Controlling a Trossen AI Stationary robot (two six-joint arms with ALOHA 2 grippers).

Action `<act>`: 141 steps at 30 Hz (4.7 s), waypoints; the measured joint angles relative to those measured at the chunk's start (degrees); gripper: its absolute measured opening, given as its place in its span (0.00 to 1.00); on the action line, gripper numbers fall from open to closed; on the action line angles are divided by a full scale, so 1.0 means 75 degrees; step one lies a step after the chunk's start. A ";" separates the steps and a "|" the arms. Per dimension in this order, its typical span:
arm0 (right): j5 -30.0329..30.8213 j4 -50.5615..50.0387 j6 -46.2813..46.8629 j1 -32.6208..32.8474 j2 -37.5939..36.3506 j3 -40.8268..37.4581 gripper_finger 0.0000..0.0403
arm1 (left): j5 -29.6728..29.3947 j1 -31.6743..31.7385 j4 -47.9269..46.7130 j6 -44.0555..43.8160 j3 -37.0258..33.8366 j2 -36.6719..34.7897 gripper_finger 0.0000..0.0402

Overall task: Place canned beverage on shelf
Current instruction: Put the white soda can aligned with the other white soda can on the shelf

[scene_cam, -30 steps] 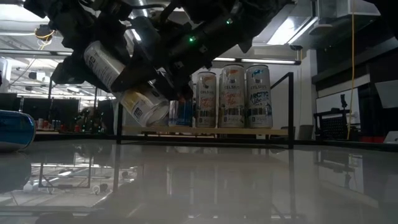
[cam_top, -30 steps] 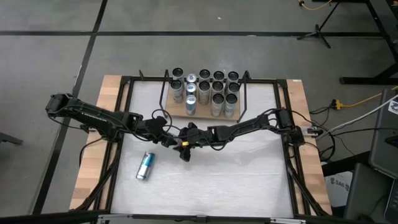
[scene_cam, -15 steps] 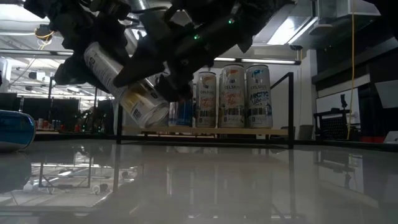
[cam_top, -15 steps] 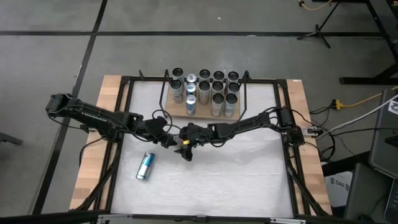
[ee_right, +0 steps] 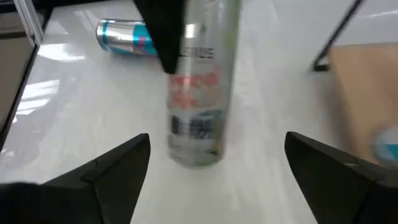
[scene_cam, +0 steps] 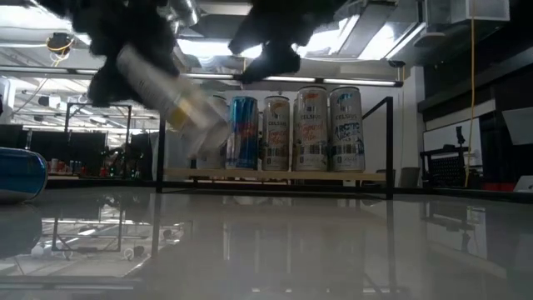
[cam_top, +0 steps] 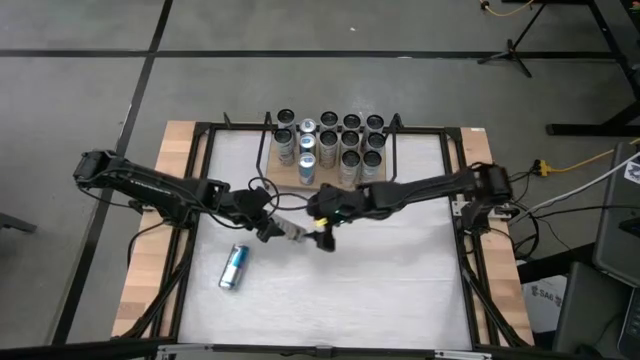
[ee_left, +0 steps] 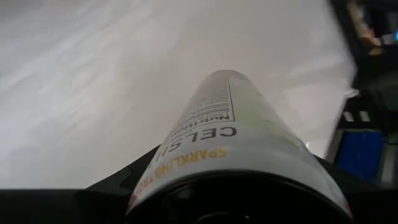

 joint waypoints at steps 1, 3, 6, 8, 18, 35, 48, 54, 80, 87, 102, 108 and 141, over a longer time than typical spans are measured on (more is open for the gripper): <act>0.0032 -0.0204 -0.0084 -0.0019 -0.0182 0.0000 0.90 | -0.0011 0.0000 -0.0013 0.0161 0.0158 0.0016 0.60; 0.0097 -0.0734 -0.0183 -0.0032 -0.0603 0.0000 0.90 | -0.0061 0.0050 -0.0090 0.0560 0.0540 0.0067 0.60; 0.0289 -0.1282 -0.0241 -0.0076 -0.1233 0.0000 0.90 | -0.0102 0.0233 -0.0585 0.1233 0.1252 0.0238 0.60; 0.0532 -0.1596 -0.0258 -0.0075 -0.1684 0.0000 0.90 | -0.0103 0.0385 -0.0980 0.1730 0.1844 0.0437 0.60; 0.1778 -0.3203 0.0102 -0.0073 -0.3927 -0.0044 0.90 | 0.0000 0.1167 -0.3628 0.4882 0.5483 0.2135 0.60; 0.1871 -0.0874 0.0908 -0.0070 -0.6235 -0.3585 0.90 | -0.0014 0.2121 -0.6336 0.9505 0.9469 0.5397 0.60; 0.1005 0.1820 0.0914 -0.0073 -0.5468 -0.5366 0.90 | -0.0132 0.2273 -0.6318 1.1599 0.9458 0.6119 0.60; 0.1002 0.2014 0.0914 -0.0073 -0.4817 -0.5368 0.90 | -0.0456 0.2264 -0.6206 1.2497 0.9455 0.6372 0.60; 0.0894 0.2633 0.0910 -0.0073 -0.4149 -0.5365 0.90 | -0.0644 0.2932 -0.5723 1.3690 0.9441 0.6697 0.60; 0.0928 0.2638 0.0908 -0.0070 -0.4149 -0.5365 0.90 | -0.0412 0.3072 -0.5728 1.3752 0.9441 0.6697 0.60; 0.1533 0.3016 0.0900 -0.0073 -0.3727 -0.5363 0.90 | -0.0405 0.3086 -0.5762 1.3814 0.9441 0.6697 0.60; 0.1812 0.3633 0.0837 -0.0072 -0.3322 -0.5359 0.90 | -0.0405 0.3086 -0.5790 1.3806 0.9441 0.6695 0.60; 0.4175 0.5940 0.0337 -0.0073 -0.1047 -0.5359 0.90 | -0.0399 0.3086 -0.5794 1.3806 0.9441 0.6694 0.60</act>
